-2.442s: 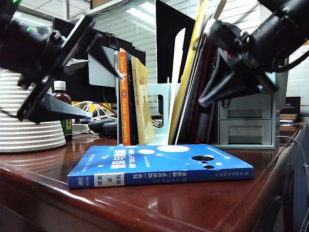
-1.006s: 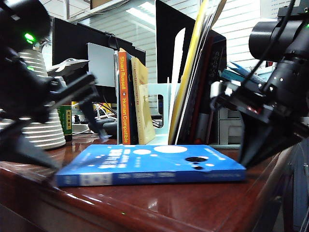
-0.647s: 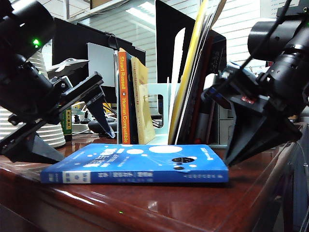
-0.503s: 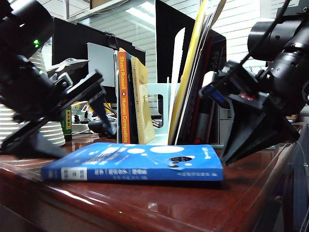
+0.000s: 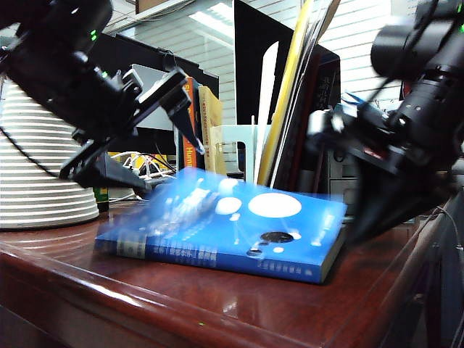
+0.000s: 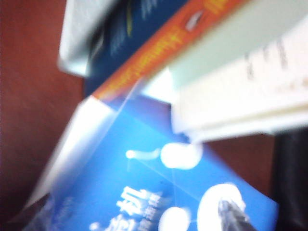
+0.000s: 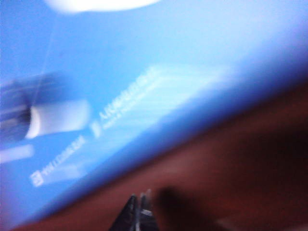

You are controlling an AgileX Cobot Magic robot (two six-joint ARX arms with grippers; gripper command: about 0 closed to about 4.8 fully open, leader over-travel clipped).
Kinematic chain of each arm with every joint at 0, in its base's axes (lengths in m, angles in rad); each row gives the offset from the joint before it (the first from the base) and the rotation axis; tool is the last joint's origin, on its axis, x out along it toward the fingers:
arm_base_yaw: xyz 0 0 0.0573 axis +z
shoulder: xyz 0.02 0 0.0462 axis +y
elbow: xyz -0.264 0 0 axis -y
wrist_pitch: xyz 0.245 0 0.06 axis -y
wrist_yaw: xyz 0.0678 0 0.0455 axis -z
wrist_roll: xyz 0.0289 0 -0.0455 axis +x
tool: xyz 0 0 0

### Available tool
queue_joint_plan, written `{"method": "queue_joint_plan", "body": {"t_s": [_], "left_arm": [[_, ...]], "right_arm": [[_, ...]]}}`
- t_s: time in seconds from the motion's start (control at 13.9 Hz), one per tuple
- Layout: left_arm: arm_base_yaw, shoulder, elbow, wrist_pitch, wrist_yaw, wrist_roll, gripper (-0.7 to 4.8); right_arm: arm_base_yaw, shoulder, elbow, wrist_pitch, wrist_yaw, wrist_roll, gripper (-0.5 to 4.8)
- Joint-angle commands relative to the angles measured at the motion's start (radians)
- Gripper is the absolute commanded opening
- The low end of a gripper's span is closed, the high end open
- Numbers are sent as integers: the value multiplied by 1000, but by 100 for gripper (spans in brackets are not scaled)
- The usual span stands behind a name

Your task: Pick up the blue book and put it on the bookshelf.

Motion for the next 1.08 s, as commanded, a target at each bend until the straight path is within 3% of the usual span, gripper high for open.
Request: {"method": "queue_joint_plan", "body": {"t_s": [0.07,0.22,0.5,0.65,1.08], "left_arm": [[3,-37,10,-161,-95,16,479],[3,-94,10,-238,-111,13,479],[3,-213,10,-422,32,-60,479],[3,-220,10,-455,163,-140,479],[1,-218,8,-589,163,-158,479]], "right_arm": [[1,-69,15,120,198,0,-1],[1,-74,14,268,186,1,-1],[-7,-5,14,446,192,8,-1],[-15,58,14,521,195,8,-1],[-18,175,14,637,257,8,-1]]}}
